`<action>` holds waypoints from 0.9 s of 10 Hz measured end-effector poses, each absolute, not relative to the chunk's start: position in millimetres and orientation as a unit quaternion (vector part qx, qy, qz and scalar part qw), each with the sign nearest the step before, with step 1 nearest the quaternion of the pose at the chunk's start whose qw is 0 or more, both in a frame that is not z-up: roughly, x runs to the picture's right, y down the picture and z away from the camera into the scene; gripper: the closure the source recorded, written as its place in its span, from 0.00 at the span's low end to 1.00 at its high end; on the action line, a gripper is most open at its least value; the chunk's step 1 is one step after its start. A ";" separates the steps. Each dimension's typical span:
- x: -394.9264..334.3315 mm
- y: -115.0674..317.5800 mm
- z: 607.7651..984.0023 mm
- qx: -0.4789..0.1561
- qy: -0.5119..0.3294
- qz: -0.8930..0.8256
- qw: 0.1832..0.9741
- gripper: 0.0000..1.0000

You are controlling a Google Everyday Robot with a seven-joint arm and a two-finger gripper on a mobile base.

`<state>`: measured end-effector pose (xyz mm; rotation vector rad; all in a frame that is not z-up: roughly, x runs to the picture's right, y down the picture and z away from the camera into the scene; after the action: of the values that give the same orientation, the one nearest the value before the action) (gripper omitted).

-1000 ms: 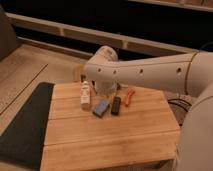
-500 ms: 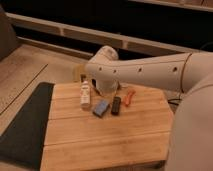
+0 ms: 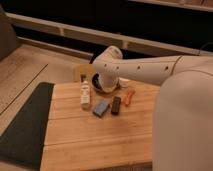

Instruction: Push the eraser across the table

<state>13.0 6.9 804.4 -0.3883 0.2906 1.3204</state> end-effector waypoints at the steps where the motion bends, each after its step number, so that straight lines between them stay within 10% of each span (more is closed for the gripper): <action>1: 9.6 8.7 809.6 -0.188 0.126 0.600 0.767 1.00; 9: 73.8 13.4 832.5 -0.148 0.196 0.614 0.750 1.00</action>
<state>73.8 13.4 832.5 -0.3225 0.4291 1.3425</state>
